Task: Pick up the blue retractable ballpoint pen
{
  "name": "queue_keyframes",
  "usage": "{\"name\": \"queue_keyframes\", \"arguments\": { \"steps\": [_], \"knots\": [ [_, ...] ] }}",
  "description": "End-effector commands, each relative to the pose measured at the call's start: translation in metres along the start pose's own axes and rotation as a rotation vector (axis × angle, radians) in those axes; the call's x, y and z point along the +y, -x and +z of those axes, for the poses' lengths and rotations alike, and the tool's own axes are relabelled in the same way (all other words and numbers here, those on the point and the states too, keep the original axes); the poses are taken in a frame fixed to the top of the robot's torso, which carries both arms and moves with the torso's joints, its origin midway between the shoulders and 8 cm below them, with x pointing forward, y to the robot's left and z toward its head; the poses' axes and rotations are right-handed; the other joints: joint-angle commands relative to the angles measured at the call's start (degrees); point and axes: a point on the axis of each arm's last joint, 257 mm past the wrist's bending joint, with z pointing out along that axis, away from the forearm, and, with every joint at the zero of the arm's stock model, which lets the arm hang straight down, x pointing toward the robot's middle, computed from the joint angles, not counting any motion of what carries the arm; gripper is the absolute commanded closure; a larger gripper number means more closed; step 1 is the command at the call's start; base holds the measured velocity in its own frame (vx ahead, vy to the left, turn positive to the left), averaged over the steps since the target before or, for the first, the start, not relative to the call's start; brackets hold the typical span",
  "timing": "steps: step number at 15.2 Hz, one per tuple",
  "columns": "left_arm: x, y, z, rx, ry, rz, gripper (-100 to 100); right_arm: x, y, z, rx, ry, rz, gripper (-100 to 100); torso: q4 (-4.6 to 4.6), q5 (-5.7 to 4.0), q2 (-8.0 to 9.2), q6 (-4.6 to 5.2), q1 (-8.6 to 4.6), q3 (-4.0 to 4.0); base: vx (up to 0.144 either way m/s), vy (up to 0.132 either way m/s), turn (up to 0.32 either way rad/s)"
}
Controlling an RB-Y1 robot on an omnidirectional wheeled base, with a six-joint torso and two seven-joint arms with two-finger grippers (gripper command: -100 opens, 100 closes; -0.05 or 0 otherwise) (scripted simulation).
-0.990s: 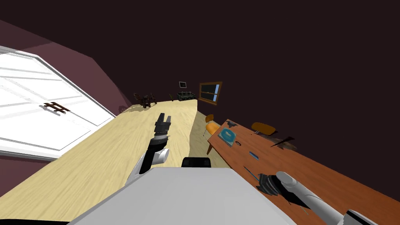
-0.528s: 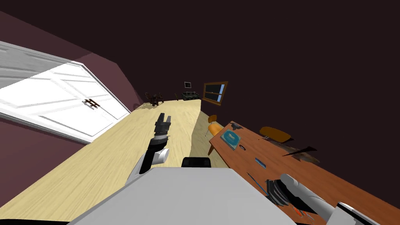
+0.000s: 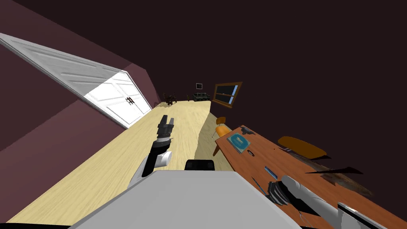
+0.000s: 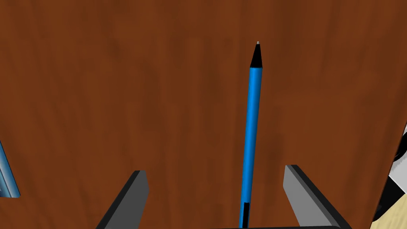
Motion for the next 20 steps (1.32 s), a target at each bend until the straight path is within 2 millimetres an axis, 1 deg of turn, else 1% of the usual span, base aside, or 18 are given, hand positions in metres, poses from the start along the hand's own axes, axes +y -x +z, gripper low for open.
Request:
{"name": "queue_keyframes", "arguments": {
  "steps": [1, 2, 3, 4, 5, 6, 8, 14, 15, 17, 18, 19, 20],
  "knots": [
    [0.000, 0.000, 0.000, 0.000, 0.000, 0.000, 0, 0.004, -0.001, 0.002, 0.007, 0.005, 0.034, -100, 0.00, 0.00, 0.00, 0.00, 0.00, 0.00, -0.097, 0.015, 0.145],
    [0.000, 0.000, 0.000, 0.000, 0.000, 0.000, 0, 0.003, 0.005, 0.003, -0.006, 0.000, 0.057, -100, -0.03, 0.02, -0.08, 0.09, 0.04, -0.05, -0.124, 0.012, 0.261],
    [0.000, 0.000, 0.000, 0.000, 0.000, 0.000, 0, 0.007, 0.000, 0.004, 0.008, 0.008, 0.069, -100, -0.03, 0.02, -0.09, 0.01, 0.06, -0.06, -0.100, 0.044, 0.290],
    [0.000, 0.000, 0.000, 0.000, 0.000, 0.000, 0, 0.007, 0.000, 0.004, 0.008, 0.008, 0.077, -100, -0.04, 0.03, -0.16, 0.03, 0.15, -0.09, -0.049, 0.019, 0.047],
    [0.000, 0.000, 0.000, 0.000, 0.000, 0.000, 0, 0.009, 0.005, 0.005, -0.002, 0.006, 0.104, -100, -0.07, 0.04, -0.27, 0.10, 0.10, -0.15, -0.057, 0.046, 0.160],
    [0.000, 0.000, 0.000, 0.000, 0.000, 0.000, 0, 0.012, 0.001, 0.007, 0.009, 0.012, 0.116, -100, -0.08, 0.04, -0.32, 0.04, 0.16, -0.19, -0.077, 0.075, 0.253],
    [0.000, 0.000, 0.000, 0.000, 0.000, 0.000, 0, 0.012, 0.001, 0.007, 0.009, 0.012, 0.123, -100, -0.09, 0.07, -0.36, 0.06, 0.22, -0.21, -0.049, 0.035, 0.114],
    [0.000, 0.000, 0.000, 0.000, 0.000, 0.000, 0, 0.012, 0.001, 0.007, 0.009, 0.012, 0.123, -100, -0.15, 0.00, -0.60, 0.09, -0.04, -0.35, 0.001, -0.005, -0.017],
    [0.000, 0.000, 0.000, 0.000, 0.000, 0.000, 0, 0.024, -0.001, 0.018, 0.008, 0.011, 0.131, -100, -0.15, 0.01, -0.61, 0.10, -0.05, -0.36, 0.006, -0.006, -0.021],
    [0.000, 0.000, 0.000, 0.000, 0.000, 0.000, 0, 0.031, -0.002, 0.025, 0.007, 0.011, 0.135, -100, -0.15, -0.01, -0.61, 0.10, -0.04, -0.36, 0.004, -0.004, -0.014],
    [0.000, 0.000, 0.000, 0.000, 0.000, 0.000, 0, 0.034, -0.003, 0.027, 0.007, 0.010, 0.137, -100, -0.15, -0.01, -0.61, 0.10, -0.04, -0.36, 0.000, 0.000, 0.000],
    [0.000, 0.000, 0.000, 0.000, 0.000, 0.000, 0, 0.029, -0.003, 0.023, 0.008, 0.013, 0.133, -100, -0.15, -0.01, -0.60, 0.11, -0.04, -0.35, 0.000, 0.000, 0.000],
    [0.000, 0.000, 0.000, 0.000, 0.000, 0.000, 0, 0.030, -0.004, 0.023, 0.008, 0.012, 0.133, 100, -0.14, 0.01, -0.60, 0.09, -0.03, -0.35, 0.000, 0.000, 0.000]
  ]
}}
